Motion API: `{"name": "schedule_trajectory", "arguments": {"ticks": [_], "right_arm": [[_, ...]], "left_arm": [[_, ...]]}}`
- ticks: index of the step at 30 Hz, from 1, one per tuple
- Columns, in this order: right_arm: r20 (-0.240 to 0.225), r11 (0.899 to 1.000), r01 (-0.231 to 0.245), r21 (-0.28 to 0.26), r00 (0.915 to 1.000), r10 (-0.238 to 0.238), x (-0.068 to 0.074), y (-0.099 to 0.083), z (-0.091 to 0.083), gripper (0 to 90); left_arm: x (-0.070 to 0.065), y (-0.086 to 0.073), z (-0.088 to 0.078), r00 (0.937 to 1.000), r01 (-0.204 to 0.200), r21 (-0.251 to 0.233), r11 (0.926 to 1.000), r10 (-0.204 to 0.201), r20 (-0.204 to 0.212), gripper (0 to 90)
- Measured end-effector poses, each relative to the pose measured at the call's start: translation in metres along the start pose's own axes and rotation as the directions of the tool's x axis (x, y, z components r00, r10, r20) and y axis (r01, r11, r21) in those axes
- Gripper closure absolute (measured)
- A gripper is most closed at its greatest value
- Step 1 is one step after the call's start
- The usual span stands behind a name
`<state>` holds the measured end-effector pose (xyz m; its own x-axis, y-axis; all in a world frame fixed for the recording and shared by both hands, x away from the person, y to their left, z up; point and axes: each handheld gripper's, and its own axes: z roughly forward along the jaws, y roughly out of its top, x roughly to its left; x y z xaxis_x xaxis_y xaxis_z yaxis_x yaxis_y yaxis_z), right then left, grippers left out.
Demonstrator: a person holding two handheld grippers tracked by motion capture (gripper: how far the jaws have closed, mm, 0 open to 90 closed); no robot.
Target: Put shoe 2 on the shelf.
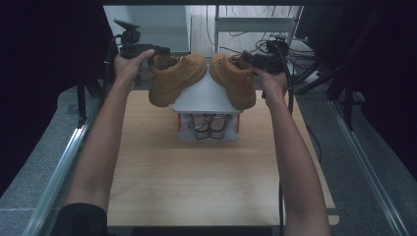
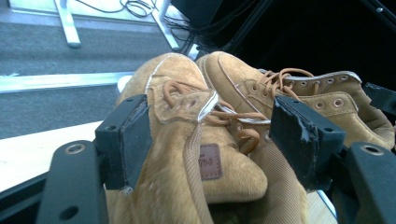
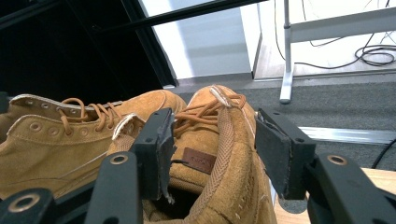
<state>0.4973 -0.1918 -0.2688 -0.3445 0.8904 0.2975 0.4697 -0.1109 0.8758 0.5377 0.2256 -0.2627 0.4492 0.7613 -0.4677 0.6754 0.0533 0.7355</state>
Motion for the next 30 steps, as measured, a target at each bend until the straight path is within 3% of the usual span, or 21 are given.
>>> {"name": "schedule_trajectory", "arguments": {"ticks": [6,12,17,19,22,25,30], "right_arm": [[-0.003,1.0,-0.001,-0.009,1.0,0.001,-0.001,0.002,-0.006,47.6],[0.005,1.0,0.0,-0.022,1.0,0.001,-0.009,0.002,-0.02,52.9],[0.015,1.0,-0.005,-0.004,0.9999,0.005,-0.023,-0.005,-0.031,63.6],[0.017,1.0,-0.004,0.012,0.9998,0.004,-0.03,-0.009,-0.034,69.5],[0.015,0.999,0.005,0.035,0.9999,-0.006,-0.04,-0.016,-0.037,76.2],[0.009,0.998,0.009,0.058,0.9999,-0.009,-0.048,-0.025,-0.037,81.9],[-0.007,0.996,0.022,0.092,0.9998,-0.021,-0.056,-0.038,-0.033,89.2]], "left_arm": [[0.001,-0.002,-0.024,0.9998,-0.016,-0.026,0.9995,0.015,-0.012,34.2],[-0.003,-0.009,-0.043,0.999,-0.04,-0.045,0.9982,0.039,-0.024,50.4],[-0.001,-0.019,-0.053,0.9964,-0.057,-0.027,0.998,0.055,-0.065,67.8],[0.001,-0.024,-0.056,0.9967,-0.056,-0.025,0.9981,0.055,-0.059,75.2],[0.004,-0.032,-0.06,0.9921,-0.086,0.0,0.9963,0.085,-0.092,82.7],[0.007,-0.038,-0.062,0.992,-0.089,0.007,0.996,0.089,-0.09,88.6],[0.014,-0.052,-0.059,0.9871,-0.109,0.036,0.9934,0.112,-0.114,90.0]]}}
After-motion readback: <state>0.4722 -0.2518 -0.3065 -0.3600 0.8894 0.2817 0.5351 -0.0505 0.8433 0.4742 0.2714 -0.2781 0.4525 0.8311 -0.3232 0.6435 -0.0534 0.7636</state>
